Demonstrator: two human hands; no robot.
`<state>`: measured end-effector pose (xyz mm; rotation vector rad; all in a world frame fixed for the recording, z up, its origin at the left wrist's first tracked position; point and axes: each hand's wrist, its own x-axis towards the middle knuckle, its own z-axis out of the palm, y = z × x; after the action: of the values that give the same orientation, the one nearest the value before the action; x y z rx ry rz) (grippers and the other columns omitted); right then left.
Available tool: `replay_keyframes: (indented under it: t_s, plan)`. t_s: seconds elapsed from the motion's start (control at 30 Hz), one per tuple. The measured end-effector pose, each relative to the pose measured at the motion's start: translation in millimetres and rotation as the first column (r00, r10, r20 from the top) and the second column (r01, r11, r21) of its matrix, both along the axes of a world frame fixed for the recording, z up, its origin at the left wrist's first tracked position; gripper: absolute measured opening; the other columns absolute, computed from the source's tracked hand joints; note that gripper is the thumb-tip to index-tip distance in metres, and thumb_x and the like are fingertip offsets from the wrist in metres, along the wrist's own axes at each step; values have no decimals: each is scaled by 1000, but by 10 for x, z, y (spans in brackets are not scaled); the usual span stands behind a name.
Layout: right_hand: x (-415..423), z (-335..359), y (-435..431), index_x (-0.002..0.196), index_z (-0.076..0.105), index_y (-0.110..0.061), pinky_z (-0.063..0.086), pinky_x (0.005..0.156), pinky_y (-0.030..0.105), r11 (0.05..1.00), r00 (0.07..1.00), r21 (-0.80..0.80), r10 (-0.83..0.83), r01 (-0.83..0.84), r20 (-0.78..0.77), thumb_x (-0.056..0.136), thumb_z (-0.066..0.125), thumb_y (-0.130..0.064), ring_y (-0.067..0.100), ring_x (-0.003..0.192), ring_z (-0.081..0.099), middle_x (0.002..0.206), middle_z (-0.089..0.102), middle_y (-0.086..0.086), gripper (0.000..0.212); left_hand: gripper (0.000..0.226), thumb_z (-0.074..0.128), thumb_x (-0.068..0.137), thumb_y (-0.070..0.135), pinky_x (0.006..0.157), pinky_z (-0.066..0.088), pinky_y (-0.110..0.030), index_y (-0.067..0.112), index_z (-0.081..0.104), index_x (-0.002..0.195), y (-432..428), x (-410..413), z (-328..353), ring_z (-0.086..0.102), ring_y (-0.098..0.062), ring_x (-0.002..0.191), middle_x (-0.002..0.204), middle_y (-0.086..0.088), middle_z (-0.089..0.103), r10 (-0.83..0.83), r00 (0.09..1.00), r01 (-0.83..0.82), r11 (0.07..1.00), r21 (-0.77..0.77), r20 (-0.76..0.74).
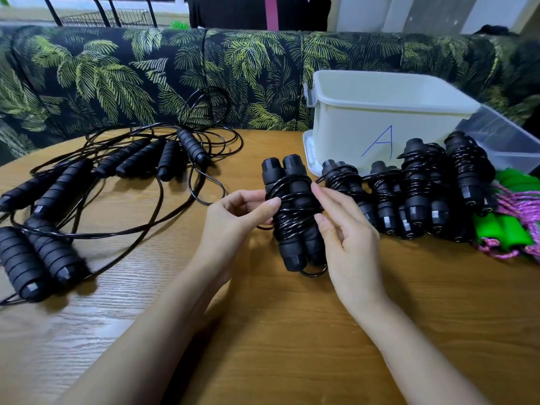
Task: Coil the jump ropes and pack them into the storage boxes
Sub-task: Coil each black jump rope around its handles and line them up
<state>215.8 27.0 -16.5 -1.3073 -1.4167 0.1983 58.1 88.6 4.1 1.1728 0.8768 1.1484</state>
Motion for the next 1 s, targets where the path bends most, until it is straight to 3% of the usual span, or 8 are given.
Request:
replay_keyframes:
  t_s: [0.1, 0.27, 0.4, 0.5, 0.6, 0.73, 0.87, 1.0]
  plan:
    - [-55, -2, -18, 138, 55, -12, 34, 111, 17, 1000, 996, 23, -7, 5, 88, 98, 50, -1, 9, 135, 47, 145, 52, 6, 42, 36, 78, 63, 25, 70, 52, -17, 10, 67, 94, -9, 3, 2, 66, -8, 72, 81, 1, 73, 22, 1000, -22, 1000, 13, 21]
    - [-175, -18, -49, 153, 30, -28, 22, 118, 25, 989, 980, -145, 18, 11, 200, 91, 49, -51, 14, 148, 25, 161, 27, -1, 69, 36, 79, 65, 23, 71, 53, -20, 8, 70, 97, -11, -8, 0, 68, -11, 73, 82, -2, 74, 51, 999, -51, 997, 64, 3]
    - [-189, -12, -56, 156, 24, -25, 35, 110, 36, 964, 924, -171, -132, 203, 358, 71, 57, -70, 23, 144, 33, 160, 29, 0, 101, 28, 78, 69, 13, 70, 55, -21, 10, 71, 96, -43, 20, 5, 71, -13, 75, 83, -3, 76, 8, 1000, -6, 990, 138, -13]
    - [-172, 16, -50, 155, 27, -21, 50, 95, 40, 931, 879, -170, -227, 322, 421, 64, 67, -66, 24, 139, 41, 156, 37, 3, 109, 31, 79, 69, 15, 75, 57, -25, 14, 72, 99, -47, 59, -35, 72, -16, 80, 89, -5, 77, 18, 997, 1, 973, 230, -81]
    - [-148, 4, -44, 155, 26, -21, 44, 99, 30, 928, 930, -265, -170, 262, 325, 71, 81, -47, 19, 141, 38, 156, 36, 0, 104, 31, 78, 75, 17, 82, 57, -26, 15, 72, 105, -35, 46, -55, 72, -15, 85, 93, -5, 76, 53, 976, 30, 928, 371, -211]
    - [-114, -34, -24, 152, 33, -19, 25, 98, -1, 969, 991, -221, -92, 112, 99, 75, 84, -28, 10, 134, 44, 146, 48, -5, 93, 29, 76, 76, 20, 83, 56, -27, 17, 72, 105, -7, 20, -51, 71, -11, 88, 93, 1, 76, 33, 979, 45, 926, 376, -199]
    - [-148, 8, -29, 150, 38, -24, 32, 99, 4, 976, 992, -212, 23, -49, -124, 75, 82, -34, -5, 128, 46, 138, 55, -11, 88, 34, 82, 74, 17, 79, 52, -21, 16, 69, 105, 12, 20, -46, 67, -7, 87, 96, 1, 73, 15, 995, 16, 955, 296, -101]
    - [-131, 66, -42, 150, 39, -24, 34, 111, 20, 965, 967, -184, 149, -188, -206, 74, 76, -41, -2, 133, 44, 142, 53, -16, 86, 67, 77, 72, 25, 92, 53, -28, 15, 54, 134, 67, -16, -66, 64, -14, 113, 122, -4, 68, -88, 994, 98, 980, 172, -64]
